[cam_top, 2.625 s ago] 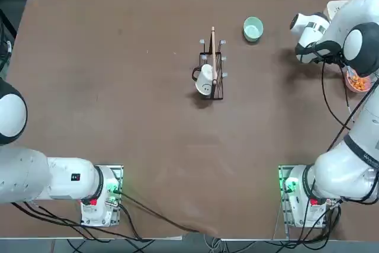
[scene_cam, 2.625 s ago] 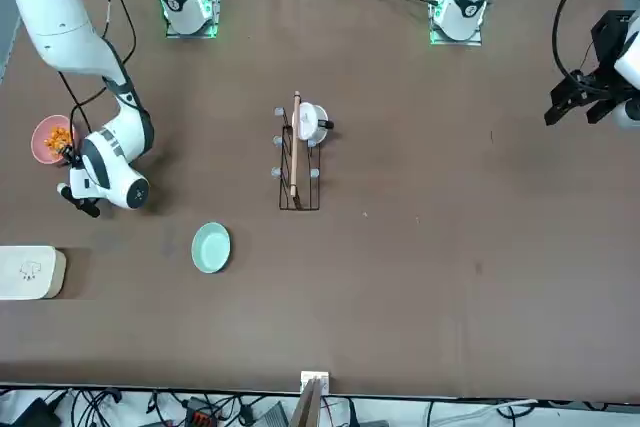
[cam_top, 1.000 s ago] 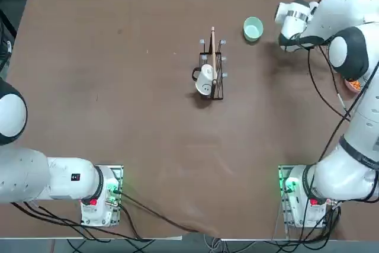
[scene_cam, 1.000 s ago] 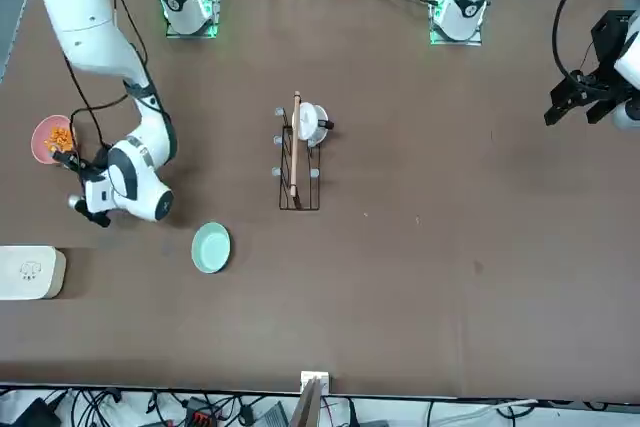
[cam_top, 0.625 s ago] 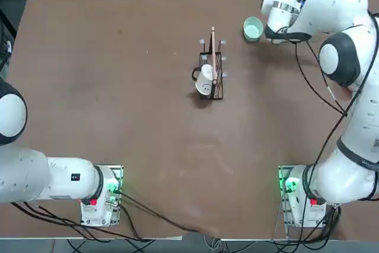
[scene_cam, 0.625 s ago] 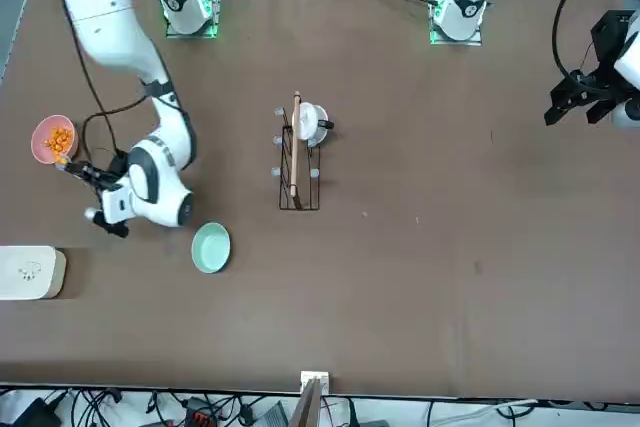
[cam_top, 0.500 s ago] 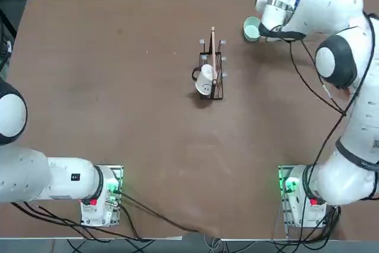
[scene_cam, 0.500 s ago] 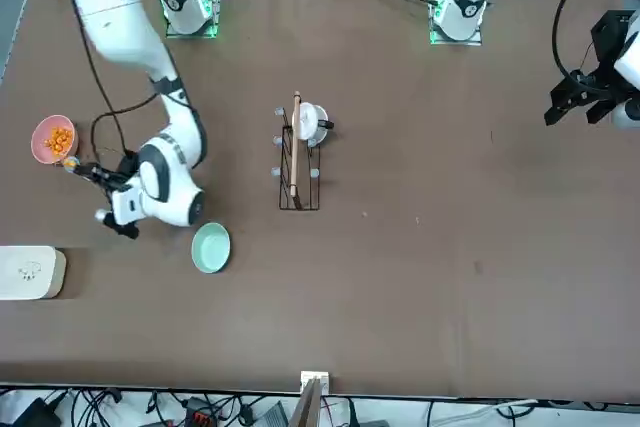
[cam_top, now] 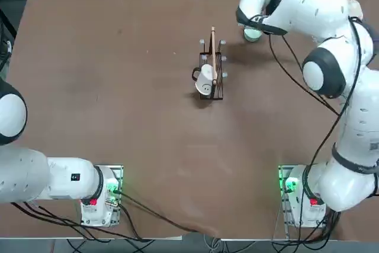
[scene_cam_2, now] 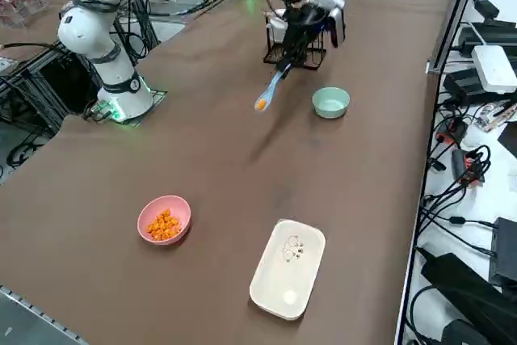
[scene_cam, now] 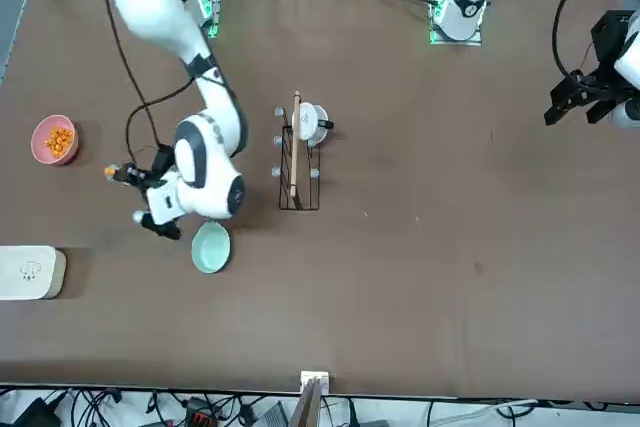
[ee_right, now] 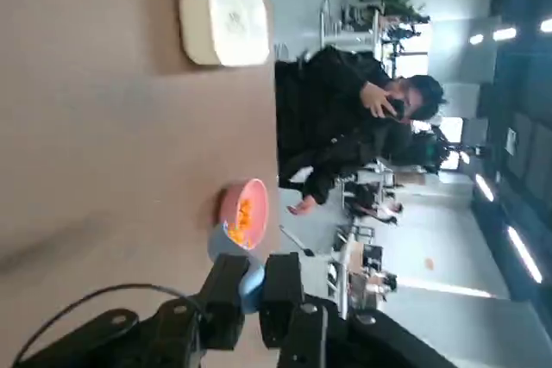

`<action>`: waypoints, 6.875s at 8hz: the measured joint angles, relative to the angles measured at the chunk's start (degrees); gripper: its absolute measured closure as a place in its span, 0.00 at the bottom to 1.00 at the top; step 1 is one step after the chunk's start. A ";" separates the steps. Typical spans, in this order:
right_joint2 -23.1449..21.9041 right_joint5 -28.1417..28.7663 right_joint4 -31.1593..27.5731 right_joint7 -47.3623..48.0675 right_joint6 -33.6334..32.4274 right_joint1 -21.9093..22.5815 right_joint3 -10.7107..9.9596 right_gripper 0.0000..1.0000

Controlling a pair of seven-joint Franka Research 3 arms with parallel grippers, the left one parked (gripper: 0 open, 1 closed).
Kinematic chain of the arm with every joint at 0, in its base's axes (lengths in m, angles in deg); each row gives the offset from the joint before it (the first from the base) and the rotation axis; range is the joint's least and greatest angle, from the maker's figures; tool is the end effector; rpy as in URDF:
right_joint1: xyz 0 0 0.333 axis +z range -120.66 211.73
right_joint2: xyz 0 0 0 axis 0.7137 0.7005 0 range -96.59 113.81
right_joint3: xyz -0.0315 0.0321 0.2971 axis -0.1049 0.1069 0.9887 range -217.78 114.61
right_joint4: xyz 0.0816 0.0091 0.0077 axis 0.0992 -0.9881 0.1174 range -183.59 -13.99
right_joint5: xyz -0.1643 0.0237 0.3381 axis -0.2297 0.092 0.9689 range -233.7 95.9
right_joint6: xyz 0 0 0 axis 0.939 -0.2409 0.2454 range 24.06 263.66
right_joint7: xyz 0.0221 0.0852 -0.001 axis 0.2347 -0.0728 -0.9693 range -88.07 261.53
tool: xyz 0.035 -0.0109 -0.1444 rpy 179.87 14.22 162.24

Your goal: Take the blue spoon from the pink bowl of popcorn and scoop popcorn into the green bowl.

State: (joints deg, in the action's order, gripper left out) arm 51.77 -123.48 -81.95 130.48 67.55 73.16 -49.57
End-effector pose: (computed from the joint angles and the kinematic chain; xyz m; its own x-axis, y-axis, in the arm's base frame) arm 0.5982 0.1748 0.2936 0.9872 -0.1552 0.0354 -0.0838 -0.3173 0.9446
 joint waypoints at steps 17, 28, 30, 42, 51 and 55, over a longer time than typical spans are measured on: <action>11.20 0.57 19.52 7.10 9.10 12.76 0.19 0.87; 9.54 18.61 24.71 13.96 18.03 5.22 0.21 0.87; 7.57 23.16 24.85 13.96 19.19 2.96 0.23 0.87; -9.99 44.64 7.83 -2.20 29.28 -10.70 0.38 0.87; -24.70 21.58 -24.45 -30.13 31.89 -31.42 -0.50 0.87; -24.43 -7.13 -38.16 -22.34 43.88 -42.05 -0.67 0.87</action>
State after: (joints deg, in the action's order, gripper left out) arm 27.34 -130.61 -120.11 108.14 111.43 31.11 -50.24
